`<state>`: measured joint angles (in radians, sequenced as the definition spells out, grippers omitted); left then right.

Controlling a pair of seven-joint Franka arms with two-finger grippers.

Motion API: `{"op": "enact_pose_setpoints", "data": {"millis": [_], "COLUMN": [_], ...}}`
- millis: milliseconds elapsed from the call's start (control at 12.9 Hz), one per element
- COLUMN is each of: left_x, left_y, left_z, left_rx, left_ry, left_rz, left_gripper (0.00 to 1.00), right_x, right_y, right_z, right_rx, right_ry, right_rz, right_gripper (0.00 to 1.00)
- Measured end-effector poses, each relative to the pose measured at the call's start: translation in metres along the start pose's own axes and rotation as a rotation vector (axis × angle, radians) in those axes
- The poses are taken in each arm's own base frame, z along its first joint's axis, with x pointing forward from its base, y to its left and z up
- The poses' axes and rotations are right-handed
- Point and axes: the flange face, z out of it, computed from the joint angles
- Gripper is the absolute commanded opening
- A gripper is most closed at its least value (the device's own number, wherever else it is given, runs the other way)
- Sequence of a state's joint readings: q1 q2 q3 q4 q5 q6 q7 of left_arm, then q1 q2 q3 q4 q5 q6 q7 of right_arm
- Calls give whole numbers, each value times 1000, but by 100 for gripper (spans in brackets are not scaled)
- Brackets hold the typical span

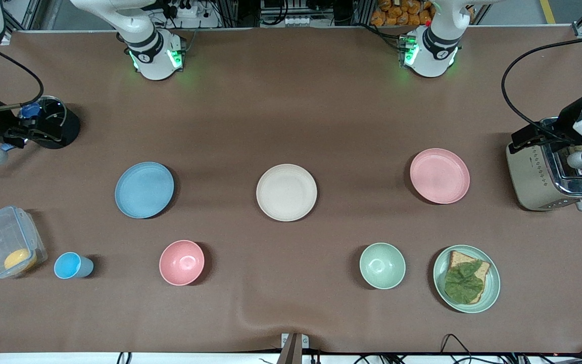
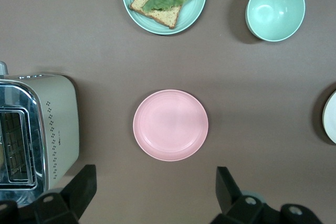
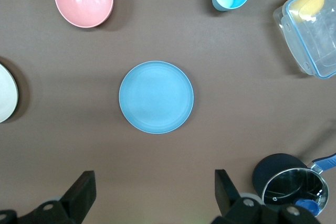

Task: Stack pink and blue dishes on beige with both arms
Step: 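Reach the left gripper to the pink plate while the right gripper reaches the blue plate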

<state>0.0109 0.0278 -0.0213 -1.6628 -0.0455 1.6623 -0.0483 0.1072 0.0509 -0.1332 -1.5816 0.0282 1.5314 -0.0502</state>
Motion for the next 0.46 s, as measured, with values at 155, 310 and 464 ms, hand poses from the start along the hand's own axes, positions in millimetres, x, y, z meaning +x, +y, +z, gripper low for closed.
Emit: {"op": "enact_pose_setpoints", "data": {"millis": [155,310,464], "left_x": [0,0,0], "left_y": [0,0,0], "left_z": [0,0,2], "left_rx": [0,0,0], "left_ry": [-2,-4,-11], "left_rz": [0,0,-1], "left_gripper": [100,100,100], "right_x": [0,0,0], "right_y": [0,0,3], "right_z": [0,0,0], "right_rx": [0,0,0], "right_ry": [0,0,-1], "right_rz": [0,1,5], "right_gripper": [100,100,100]}}
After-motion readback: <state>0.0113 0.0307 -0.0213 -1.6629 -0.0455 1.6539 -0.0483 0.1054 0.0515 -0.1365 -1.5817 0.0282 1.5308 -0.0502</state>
